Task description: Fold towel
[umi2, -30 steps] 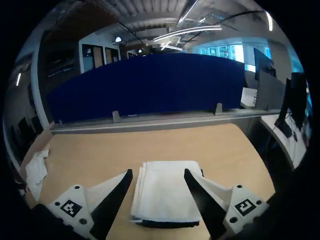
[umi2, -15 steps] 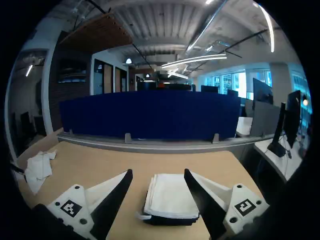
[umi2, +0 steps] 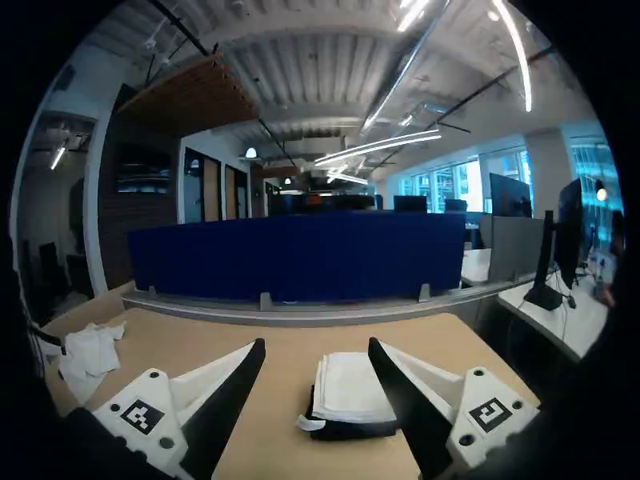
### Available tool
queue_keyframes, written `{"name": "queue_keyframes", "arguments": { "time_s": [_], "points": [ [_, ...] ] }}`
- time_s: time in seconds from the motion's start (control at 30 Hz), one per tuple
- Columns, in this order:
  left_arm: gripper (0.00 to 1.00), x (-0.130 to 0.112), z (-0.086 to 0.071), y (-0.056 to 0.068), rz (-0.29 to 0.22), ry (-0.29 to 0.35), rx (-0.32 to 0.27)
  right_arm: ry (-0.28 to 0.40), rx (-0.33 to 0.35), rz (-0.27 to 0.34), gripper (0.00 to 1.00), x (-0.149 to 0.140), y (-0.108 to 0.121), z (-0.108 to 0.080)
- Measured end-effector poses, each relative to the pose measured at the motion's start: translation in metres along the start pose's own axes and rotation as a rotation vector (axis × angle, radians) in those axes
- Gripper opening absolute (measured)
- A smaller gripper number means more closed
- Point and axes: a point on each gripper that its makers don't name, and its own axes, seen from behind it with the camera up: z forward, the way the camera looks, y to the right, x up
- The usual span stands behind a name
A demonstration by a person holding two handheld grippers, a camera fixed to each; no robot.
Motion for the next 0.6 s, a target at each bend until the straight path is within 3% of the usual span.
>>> {"name": "queue_keyframes", "arguments": {
  "time_s": [0.2, 0.4, 0.6],
  "points": [
    [0.93, 0.011, 0.002, 0.006, 0.002, 0.051, -0.008, -0.01, -0.001, 0.002, 1.0, -0.005, -0.005, -0.008],
    [0.92, 0.035, 0.0, 0.015, -0.006, 0.143, -0.018, -0.019, -0.034, 0.01, 1.0, -0.01, -0.001, -0.013],
    [0.93, 0.057, -0.002, 0.02, 0.018, 0.23, -0.012, -0.027, -0.037, 0.002, 1.0, -0.011, -0.003, -0.018]
  ]
}}
